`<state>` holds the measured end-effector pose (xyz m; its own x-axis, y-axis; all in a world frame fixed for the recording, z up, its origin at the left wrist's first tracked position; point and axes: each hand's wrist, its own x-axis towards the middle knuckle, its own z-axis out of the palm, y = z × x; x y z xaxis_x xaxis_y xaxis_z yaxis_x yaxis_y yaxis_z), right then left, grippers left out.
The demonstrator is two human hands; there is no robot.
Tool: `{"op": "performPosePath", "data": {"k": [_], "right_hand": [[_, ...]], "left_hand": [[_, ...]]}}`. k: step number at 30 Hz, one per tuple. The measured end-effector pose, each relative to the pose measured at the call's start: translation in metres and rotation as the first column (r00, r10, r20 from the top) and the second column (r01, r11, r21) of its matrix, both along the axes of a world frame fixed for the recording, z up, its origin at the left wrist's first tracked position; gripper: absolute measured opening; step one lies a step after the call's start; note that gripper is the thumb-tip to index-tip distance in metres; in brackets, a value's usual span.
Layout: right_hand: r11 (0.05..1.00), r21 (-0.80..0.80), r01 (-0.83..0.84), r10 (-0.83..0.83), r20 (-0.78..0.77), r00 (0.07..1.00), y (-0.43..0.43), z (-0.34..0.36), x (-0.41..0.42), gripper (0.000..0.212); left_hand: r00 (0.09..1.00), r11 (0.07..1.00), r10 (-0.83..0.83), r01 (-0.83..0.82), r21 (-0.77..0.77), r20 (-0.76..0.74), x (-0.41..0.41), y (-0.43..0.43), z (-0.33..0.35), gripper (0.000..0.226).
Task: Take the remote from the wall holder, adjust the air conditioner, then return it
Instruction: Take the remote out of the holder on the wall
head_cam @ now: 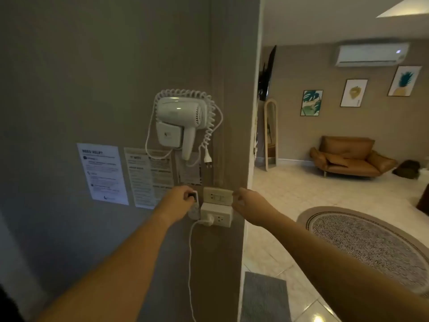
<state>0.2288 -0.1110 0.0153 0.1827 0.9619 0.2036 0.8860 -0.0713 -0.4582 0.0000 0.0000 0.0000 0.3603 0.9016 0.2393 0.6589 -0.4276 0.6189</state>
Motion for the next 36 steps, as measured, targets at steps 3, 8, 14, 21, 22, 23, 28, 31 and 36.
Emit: {"op": "performPosePath", "data": {"k": [3,8,14,21,22,23,28,31,36], "right_hand": [[1.0,-0.008,-0.017,0.017,-0.019,1.0,0.025,-0.009,-0.017,0.039],[0.999,-0.03,-0.025,0.024,-0.034,0.999,0.068,-0.029,-0.04,0.039],[0.999,-0.048,-0.007,0.006,-0.039,0.999,0.114,-0.048,-0.059,0.045],[0.997,-0.051,0.06,-0.062,-0.04,0.997,0.152,-0.062,-0.077,0.024],[0.997,-0.043,0.062,-0.064,-0.041,0.997,0.156,-0.063,-0.079,0.022],[0.997,-0.033,0.063,-0.064,-0.041,0.997,0.16,-0.065,-0.08,0.022],[0.997,-0.04,0.059,-0.06,-0.03,0.998,0.174,-0.07,-0.084,0.02],[0.997,-0.038,0.067,-0.068,-0.018,0.998,0.181,-0.07,-0.084,0.02],[0.997,-0.028,0.074,-0.075,-0.048,0.996,0.188,-0.07,-0.081,0.019]], "left_hand": [[0.999,1.0,0.009,-0.009,-0.021,0.036,-0.012,0.022,-0.011,0.03],[0.994,0.997,0.016,-0.009,-0.074,0.106,-0.015,0.055,-0.027,0.032],[0.98,0.992,0.028,-0.003,-0.125,0.198,-0.008,0.086,-0.049,0.035],[0.965,0.992,0.005,0.028,-0.122,0.263,-0.004,0.108,-0.066,0.033],[0.961,0.992,0.0,0.035,-0.124,0.276,-0.004,0.11,-0.068,0.032],[0.959,0.992,-0.002,0.038,-0.12,0.285,-0.004,0.112,-0.071,0.031],[0.943,0.992,-0.004,0.046,-0.118,0.334,-0.004,0.12,-0.08,0.026],[0.935,0.991,-0.012,0.058,-0.12,0.356,-0.003,0.124,-0.081,0.026],[0.921,0.993,0.0,0.046,-0.109,0.388,-0.001,0.128,-0.083,0.023]]}}
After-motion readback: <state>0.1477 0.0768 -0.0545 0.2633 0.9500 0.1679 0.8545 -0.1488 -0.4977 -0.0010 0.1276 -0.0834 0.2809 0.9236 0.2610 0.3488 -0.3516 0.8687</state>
